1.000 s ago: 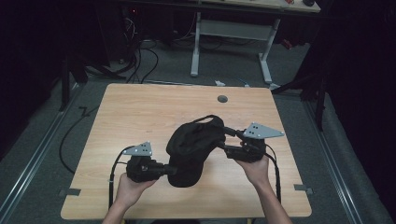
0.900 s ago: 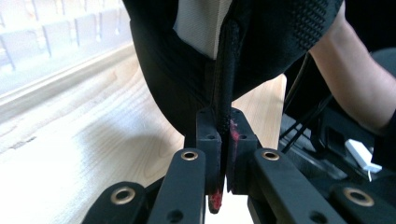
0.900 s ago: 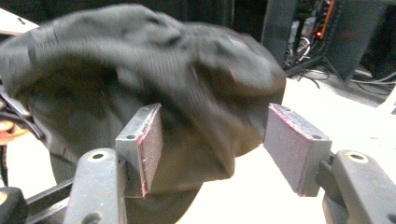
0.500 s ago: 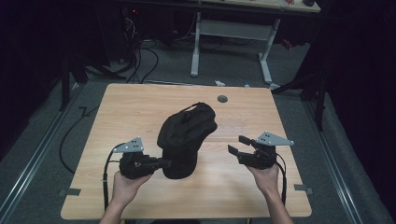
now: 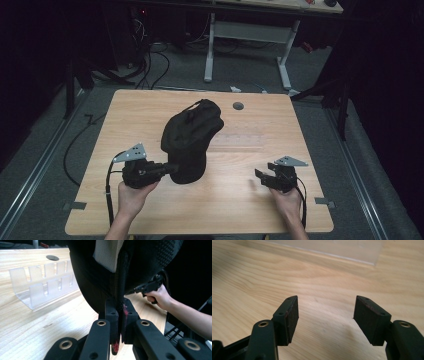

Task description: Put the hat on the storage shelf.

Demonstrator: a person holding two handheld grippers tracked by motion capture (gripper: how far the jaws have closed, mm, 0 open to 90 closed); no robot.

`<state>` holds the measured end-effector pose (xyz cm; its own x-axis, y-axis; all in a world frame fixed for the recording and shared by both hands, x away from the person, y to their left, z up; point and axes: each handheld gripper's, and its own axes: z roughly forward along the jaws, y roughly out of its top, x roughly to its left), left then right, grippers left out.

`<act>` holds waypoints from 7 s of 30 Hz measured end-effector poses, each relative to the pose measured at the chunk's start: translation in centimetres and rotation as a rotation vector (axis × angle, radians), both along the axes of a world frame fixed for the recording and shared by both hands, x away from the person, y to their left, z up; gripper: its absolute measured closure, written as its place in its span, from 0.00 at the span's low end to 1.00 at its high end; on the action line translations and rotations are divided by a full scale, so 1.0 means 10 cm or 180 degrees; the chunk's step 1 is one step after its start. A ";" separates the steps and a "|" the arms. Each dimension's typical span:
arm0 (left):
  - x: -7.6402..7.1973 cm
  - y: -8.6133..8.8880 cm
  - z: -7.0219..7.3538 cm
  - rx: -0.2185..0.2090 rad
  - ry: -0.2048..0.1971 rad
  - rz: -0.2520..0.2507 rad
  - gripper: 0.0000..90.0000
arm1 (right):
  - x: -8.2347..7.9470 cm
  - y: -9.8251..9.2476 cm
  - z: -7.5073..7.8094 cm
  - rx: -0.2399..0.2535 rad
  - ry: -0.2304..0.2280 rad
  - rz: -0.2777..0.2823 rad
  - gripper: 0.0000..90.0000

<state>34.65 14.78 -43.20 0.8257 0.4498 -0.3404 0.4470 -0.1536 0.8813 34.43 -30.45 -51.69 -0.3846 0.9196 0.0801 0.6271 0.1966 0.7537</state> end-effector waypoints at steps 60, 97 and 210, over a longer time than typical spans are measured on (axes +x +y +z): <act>0.62 -0.17 0.28 0.0172 -0.0453 0.0808 0.96 | -0.01 0.01 -0.14 -0.0349 0.0035 -0.0275 0.37; 0.94 -0.42 0.06 0.0422 -0.0460 0.0949 0.96 | -0.01 0.01 -0.14 -0.0351 0.0034 -0.0273 0.37; 0.50 0.16 0.01 0.0579 0.0049 0.1069 0.38 | -0.01 0.02 -0.14 -0.0343 0.0035 -0.0268 0.37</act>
